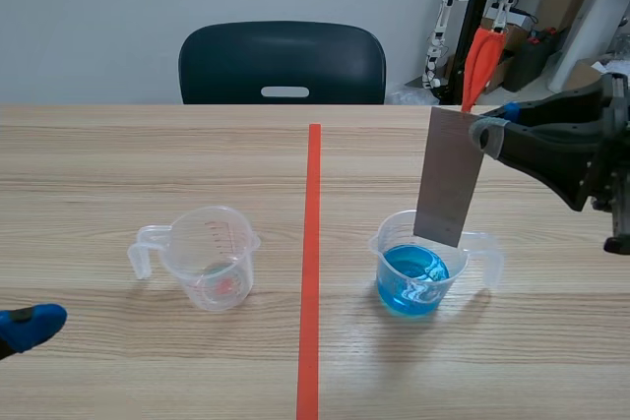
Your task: Do the redox reaction experiment. lower the plate into the blue solution
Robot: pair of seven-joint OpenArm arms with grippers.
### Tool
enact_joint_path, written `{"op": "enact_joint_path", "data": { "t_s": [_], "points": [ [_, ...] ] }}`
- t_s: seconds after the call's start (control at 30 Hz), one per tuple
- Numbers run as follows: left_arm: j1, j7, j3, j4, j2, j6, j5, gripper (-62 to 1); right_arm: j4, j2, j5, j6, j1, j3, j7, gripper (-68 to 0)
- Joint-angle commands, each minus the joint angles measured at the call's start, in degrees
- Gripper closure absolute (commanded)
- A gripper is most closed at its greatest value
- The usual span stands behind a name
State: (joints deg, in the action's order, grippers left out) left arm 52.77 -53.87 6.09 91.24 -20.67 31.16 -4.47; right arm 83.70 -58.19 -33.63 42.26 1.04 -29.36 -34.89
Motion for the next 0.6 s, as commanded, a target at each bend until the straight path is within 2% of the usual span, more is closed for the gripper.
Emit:
{"op": "enact_joint_path", "data": {
  "t_s": [0.0, 0.07, 0.17, 0.27, 0.4, 0.57],
  "points": [
    [0.9, -1.1, 0.4, 0.7, 2.1, -0.3, 0.6, -62.3, -0.3, 0.3, -0.8, 0.5, 0.5, 0.4, -1.3, -0.6],
    [2.3, -1.2, 1.1, 0.7, 4.0, -1.6, 0.5, -62.3, -1.0, 1.1, 0.7, 0.5, 0.5, 0.4, -1.7, -0.6],
    [3.9, -0.3, 1.2, 0.6, 6.0, -6.1, 0.1, -62.3, -2.1, 2.7, 2.6, 0.5, 0.5, 0.4, -2.0, -0.6],
    [5.2, -0.1, 1.2, 0.6, 8.1, -7.2, -0.1, -62.3, -3.5, 4.2, 4.9, 0.5, 0.5, 0.4, -3.4, -0.6],
    [7.6, 0.5, 1.2, 0.5, 10.7, -12.9, 0.0, -62.3, -4.7, 5.7, 7.3, 0.5, 0.6, 0.4, -4.4, -0.6],
    [8.2, 1.2, 1.1, 0.5, 12.2, -13.9, 0.2, -62.3, -6.3, 7.4, 11.0, 0.5, 0.6, 0.4, -7.0, -0.6]
  ]
}}
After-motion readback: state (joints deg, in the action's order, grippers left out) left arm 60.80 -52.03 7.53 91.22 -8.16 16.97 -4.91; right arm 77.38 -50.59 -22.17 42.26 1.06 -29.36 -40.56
